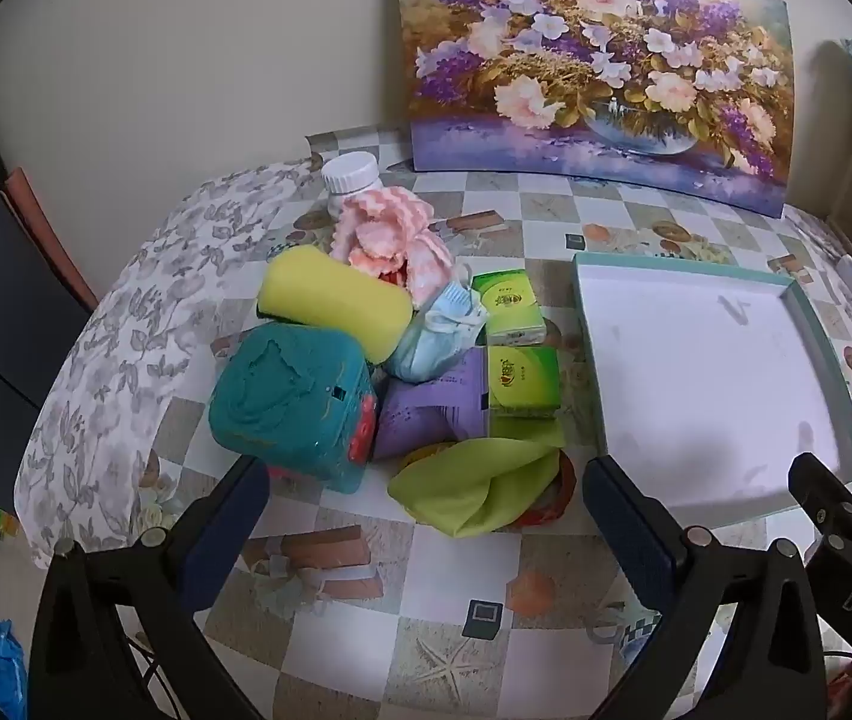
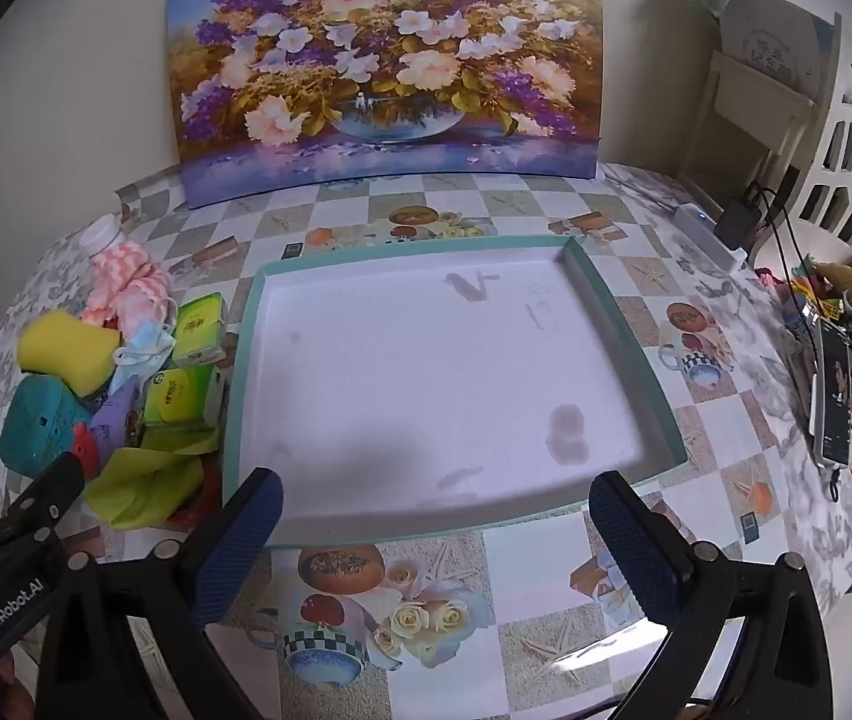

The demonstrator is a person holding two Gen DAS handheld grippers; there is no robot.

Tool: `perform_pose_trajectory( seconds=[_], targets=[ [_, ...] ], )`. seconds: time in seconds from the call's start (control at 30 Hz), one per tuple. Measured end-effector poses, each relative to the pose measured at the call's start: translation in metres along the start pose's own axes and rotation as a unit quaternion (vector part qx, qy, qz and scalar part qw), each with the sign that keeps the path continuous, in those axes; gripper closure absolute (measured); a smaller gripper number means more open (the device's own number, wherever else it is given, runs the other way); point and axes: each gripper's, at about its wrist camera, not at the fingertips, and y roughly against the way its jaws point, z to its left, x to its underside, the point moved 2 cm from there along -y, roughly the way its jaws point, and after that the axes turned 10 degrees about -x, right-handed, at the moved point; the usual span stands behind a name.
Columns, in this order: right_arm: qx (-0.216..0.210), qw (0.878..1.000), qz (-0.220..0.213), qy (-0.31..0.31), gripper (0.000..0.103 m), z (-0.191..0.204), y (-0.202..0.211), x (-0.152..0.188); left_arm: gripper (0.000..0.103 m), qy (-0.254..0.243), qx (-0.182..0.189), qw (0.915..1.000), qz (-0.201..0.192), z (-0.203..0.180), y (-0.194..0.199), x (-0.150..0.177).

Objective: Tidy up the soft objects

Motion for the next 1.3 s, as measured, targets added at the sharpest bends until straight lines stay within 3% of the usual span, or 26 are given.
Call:
perform_pose_trajectory(
  seconds=[0.27, 1.3],
  targets=[
    [-0.003, 1.000, 0.001, 0.001, 0.000, 0.002, -0.001, 0.001, 0.000, -0.001, 0.007, 1.0000, 0.001, 0.008, -0.010, 0.012],
    [-0.003, 1.000, 0.004, 0.003, 0.000, 0.003, -0.002, 0.002, 0.000, -0.005, -0.001, 0.9999, 0.016, 0.001, -0.008, 0.004]
  ],
)
